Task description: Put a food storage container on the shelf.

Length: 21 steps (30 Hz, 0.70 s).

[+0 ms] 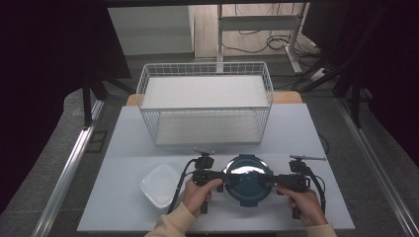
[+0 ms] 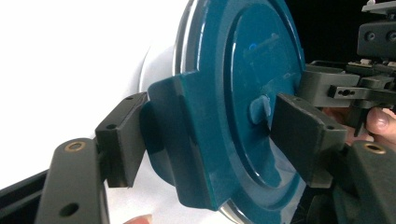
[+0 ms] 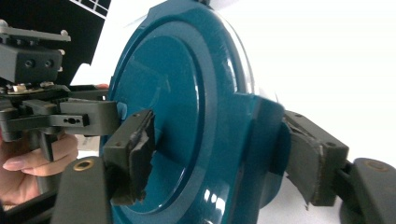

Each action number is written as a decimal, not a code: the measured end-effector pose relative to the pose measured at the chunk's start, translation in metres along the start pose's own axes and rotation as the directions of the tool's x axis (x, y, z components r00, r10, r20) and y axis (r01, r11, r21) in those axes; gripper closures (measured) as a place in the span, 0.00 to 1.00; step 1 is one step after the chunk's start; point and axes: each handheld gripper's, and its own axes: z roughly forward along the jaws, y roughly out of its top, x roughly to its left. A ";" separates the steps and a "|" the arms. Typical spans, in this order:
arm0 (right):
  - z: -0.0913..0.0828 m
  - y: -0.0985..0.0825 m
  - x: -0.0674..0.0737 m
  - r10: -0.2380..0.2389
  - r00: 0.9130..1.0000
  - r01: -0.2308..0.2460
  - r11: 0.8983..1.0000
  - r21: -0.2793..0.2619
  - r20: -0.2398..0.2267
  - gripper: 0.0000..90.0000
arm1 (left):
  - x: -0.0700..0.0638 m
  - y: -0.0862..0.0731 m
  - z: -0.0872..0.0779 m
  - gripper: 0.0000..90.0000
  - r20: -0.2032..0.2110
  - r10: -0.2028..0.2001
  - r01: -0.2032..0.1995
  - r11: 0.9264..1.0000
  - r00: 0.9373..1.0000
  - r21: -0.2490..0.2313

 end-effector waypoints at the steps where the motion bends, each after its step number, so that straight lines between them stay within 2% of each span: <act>1: -0.002 0.000 -0.001 0.009 1.000 -0.010 1.000 -0.011 -0.007 0.38 | 0.000 -0.001 -0.002 0.35 0.004 -0.011 0.011 1.000 1.000 -0.007; 4: -0.006 -0.001 -0.001 0.009 1.000 -0.009 0.999 -0.031 -0.020 0.40 | -0.001 -0.002 -0.003 0.37 0.008 -0.008 0.008 1.000 1.000 -0.019; 7: -0.007 -0.002 0.001 -0.004 1.000 0.004 0.999 -0.035 -0.014 0.40 | -0.003 -0.002 -0.004 0.37 0.005 -0.010 0.010 1.000 1.000 -0.028; 10: -0.008 -0.002 0.003 -0.011 1.000 0.010 0.999 -0.040 -0.014 0.41 | -0.005 -0.002 -0.006 0.38 -0.003 0.004 -0.005 0.999 1.000 -0.034; 13: -0.011 -0.002 0.009 -0.031 0.999 0.031 0.998 -0.056 -0.008 0.41 | -0.011 -0.003 -0.011 0.38 -0.016 0.041 -0.042 0.998 0.999 -0.042; 17: -0.015 0.000 0.016 -0.057 0.998 0.056 0.996 -0.074 -0.003 0.41 | -0.015 -0.002 -0.016 0.38 -0.010 0.050 -0.050 0.997 0.999 -0.052; 21: -0.019 0.000 0.024 -0.077 0.997 0.076 0.993 -0.089 -0.010 0.41 | -0.022 -0.001 -0.026 0.38 -0.020 0.076 -0.077 0.995 0.997 -0.058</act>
